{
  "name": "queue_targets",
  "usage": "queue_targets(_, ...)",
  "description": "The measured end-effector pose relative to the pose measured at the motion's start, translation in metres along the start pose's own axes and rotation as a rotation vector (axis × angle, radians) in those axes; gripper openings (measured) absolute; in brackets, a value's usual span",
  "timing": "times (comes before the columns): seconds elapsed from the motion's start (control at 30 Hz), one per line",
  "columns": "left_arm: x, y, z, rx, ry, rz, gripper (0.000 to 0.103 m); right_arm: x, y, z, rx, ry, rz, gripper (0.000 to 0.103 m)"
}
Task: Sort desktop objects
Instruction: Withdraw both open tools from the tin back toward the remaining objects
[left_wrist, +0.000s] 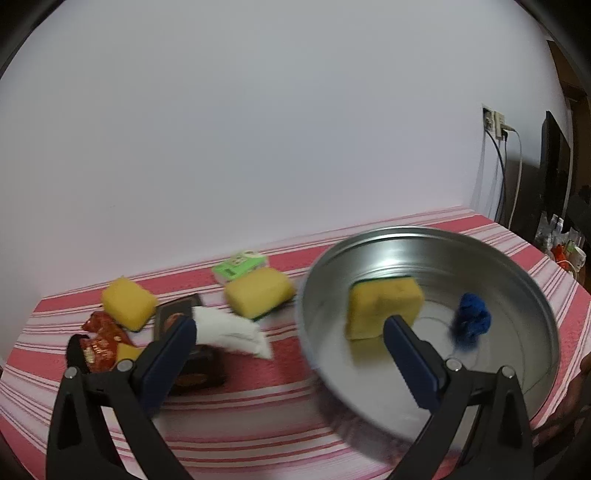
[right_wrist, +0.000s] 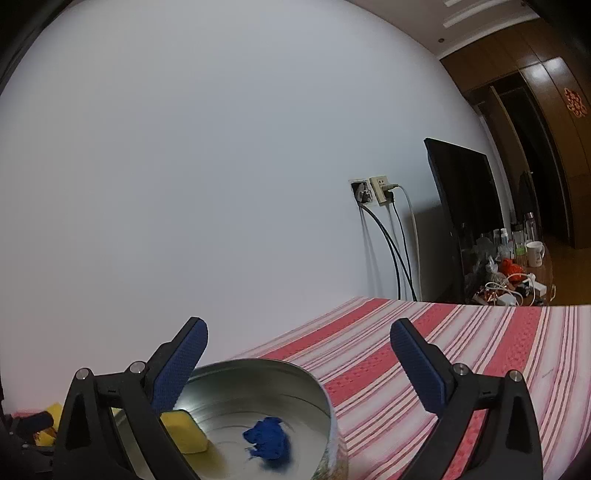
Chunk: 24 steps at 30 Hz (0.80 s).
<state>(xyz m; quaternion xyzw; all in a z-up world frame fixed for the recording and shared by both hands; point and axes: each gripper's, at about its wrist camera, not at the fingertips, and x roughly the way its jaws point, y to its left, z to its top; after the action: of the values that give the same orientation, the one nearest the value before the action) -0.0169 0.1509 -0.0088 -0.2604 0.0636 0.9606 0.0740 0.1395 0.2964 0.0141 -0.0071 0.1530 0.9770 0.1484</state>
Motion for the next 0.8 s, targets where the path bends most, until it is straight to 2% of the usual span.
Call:
queue_targets(0.27,0.001,0.058,-0.011,-0.034,0.010,0.091,0.102,-0.012,0.030,-0.012,0.006,0.065,0.088,0.101)
queue_targets(0.37,0.001,0.076,-0.015,-0.054,0.020,0.097,0.102,-0.019,0.047,-0.020,-0.005,0.088,0.128,0.101)
queue_targets(0.5,0.001,0.096,-0.020,-0.065,0.028,0.104,0.102,-0.028,0.073,-0.028,-0.085,0.089,0.163,0.101)
queue_targets(0.8,0.003,0.143,-0.027,-0.078,0.030,0.147,0.102,-0.040,0.113,-0.048,-0.101,0.165,0.252,0.101)
